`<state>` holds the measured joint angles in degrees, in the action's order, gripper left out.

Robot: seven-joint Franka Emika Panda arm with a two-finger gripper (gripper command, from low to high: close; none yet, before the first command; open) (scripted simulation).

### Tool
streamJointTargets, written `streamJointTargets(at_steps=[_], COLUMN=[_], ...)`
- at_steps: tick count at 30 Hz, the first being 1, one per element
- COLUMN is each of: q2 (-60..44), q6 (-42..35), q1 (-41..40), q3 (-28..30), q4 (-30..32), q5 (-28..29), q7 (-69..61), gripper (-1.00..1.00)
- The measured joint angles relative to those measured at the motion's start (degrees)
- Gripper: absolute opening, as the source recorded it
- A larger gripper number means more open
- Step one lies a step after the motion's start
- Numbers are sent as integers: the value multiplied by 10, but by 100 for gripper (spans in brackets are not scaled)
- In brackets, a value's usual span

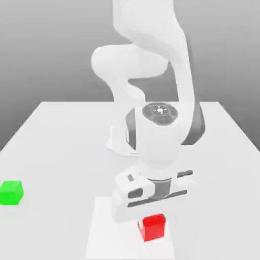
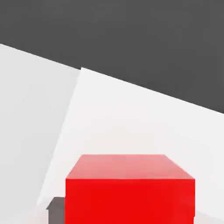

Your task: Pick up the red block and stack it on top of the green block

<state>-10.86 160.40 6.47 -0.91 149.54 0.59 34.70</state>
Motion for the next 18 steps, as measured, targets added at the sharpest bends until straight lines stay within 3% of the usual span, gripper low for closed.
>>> streamJointTargets(at_steps=[7,15,18], q2=[52,70,33], q6=[-58,-102,-73], q1=[-104,-337,-357], q3=[82,210,204], q4=[-4,-29,-35], q5=[-14,-31,-64], q7=[-52,-145,-179], gripper=[-100,-100,-100])
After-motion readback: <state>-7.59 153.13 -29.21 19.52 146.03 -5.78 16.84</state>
